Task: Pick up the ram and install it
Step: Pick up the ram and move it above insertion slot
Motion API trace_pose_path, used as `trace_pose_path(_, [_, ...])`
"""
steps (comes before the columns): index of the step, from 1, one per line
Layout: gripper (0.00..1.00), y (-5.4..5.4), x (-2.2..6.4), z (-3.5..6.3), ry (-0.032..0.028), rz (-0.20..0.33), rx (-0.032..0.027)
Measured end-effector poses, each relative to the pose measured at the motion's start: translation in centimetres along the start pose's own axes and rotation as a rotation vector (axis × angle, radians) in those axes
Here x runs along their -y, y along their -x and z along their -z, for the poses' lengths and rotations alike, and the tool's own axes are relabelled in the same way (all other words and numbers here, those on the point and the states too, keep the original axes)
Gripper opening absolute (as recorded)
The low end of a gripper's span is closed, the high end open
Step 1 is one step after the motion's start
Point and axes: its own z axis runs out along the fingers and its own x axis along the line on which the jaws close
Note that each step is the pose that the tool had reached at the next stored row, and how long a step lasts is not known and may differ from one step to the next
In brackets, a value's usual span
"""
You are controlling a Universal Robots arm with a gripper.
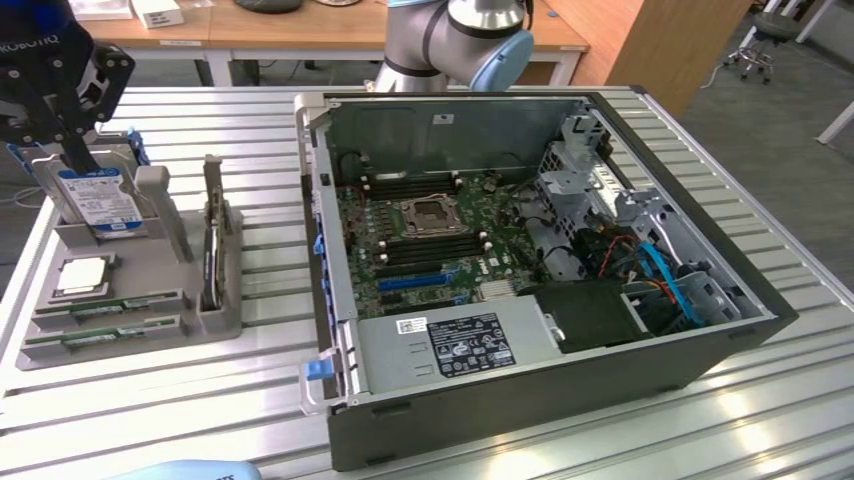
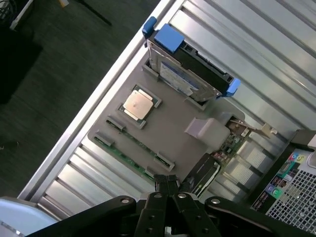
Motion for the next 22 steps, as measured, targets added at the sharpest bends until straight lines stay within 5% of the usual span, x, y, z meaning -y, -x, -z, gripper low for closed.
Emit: trace_pose_path(22, [0.10,0.00,0.01,-0.21,-0.0053,0.246,-0.0101])
